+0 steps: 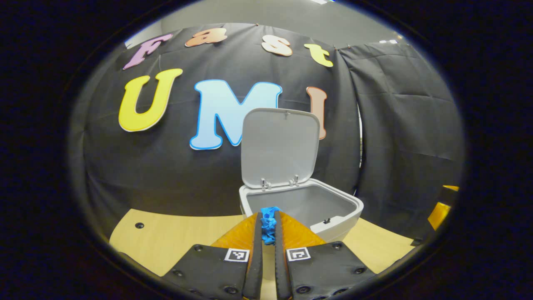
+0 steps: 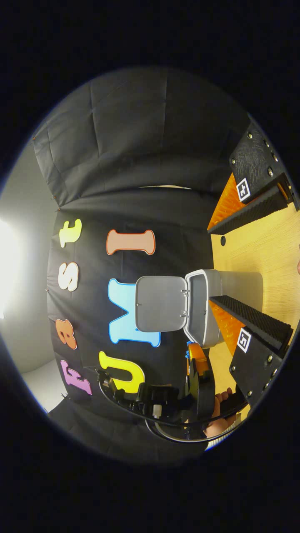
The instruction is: Press the lid of the desktop garbage bin to open it, pick up the crumpled paper on the desktop and throw it into the bin, then pick up the pop can on the desktop and drop it into the bin, and finally close the garbage bin lid.
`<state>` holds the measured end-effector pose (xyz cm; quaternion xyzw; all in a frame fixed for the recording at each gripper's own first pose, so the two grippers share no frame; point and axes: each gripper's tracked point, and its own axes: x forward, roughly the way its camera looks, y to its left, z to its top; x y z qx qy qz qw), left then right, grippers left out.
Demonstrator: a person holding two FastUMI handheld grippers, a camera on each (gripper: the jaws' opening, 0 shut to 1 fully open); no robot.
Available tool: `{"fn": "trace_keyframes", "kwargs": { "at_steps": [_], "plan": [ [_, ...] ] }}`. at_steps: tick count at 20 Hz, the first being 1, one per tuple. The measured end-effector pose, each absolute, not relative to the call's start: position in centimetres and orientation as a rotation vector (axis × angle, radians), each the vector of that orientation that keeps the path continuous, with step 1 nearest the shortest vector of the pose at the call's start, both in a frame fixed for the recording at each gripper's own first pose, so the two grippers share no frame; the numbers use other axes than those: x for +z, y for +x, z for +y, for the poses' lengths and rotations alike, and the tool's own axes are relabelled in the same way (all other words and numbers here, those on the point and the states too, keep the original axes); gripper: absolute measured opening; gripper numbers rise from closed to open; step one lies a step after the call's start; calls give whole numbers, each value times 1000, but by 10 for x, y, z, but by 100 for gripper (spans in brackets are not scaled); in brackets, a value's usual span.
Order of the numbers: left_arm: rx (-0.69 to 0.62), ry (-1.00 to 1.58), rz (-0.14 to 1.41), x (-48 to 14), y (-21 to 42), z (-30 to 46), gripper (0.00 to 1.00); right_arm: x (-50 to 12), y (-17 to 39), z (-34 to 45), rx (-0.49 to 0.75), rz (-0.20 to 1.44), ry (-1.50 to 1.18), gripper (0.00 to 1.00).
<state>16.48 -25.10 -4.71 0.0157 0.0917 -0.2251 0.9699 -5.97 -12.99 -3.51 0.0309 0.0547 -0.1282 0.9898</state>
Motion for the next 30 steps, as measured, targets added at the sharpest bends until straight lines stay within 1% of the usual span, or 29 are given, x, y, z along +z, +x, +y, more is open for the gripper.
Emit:
{"fn": "trace_keyframes", "kwargs": {
  "at_steps": [2, 3, 4, 7, 8, 10, 11, 12, 13, 15, 16, 17, 19, 24, 30],
  "plan": [
    [-471, 44, 187, -50, 172, -261, 22, -37, -58, -130, -264, 119, 63, 95],
    [-476, 47, 192, -53, 175, -264, 21, -37, -59, -131, -267, 124, 61, 95],
    [-478, 47, 200, -56, 176, -265, 25, -38, -59, -131, -271, 128, 57, 95],
    [-485, 35, 207, -59, 179, -264, 25, -34, -59, -131, -278, 129, 46, 94],
    [-488, 33, 207, -59, 178, -266, 29, -34, -58, -130, -278, 129, 42, 95],
    [-502, 37, 208, -60, 177, -268, 41, -31, -58, -128, -274, 132, 36, 94],
    [-514, 36, 208, -58, 176, -270, 40, -30, -58, -127, -270, 133, 32, 94],
    [-517, 32, 207, -57, 175, -271, 52, -29, -59, -125, -265, 132, 26, 94],
    [-527, 21, 203, -55, 173, -273, 54, -28, -58, -122, -259, 131, 21, 94],
    [-528, 2, 196, -50, 170, -272, 84, -26, -57, -116, -245, 131, 13, 94],
    [-522, -5, 196, -49, 168, -270, 96, -26, -55, -112, -236, 130, 12, 94],
    [-520, -17, 196, -48, 164, -266, 98, -25, -54, -108, -225, 129, 11, 94],
    [-505, -36, 194, -44, 157, -256, 96, -27, -56, -100, -204, 129, 8, 94],
    [-443, -5, 125, -24, 132, -216, 96, -45, -58, -79, -141, 160, 15, 94],
    [-378, 17, 71, -6, 96, -172, 95, -65, -52, -39, -29, 195, 18, 94]
  ]
}}
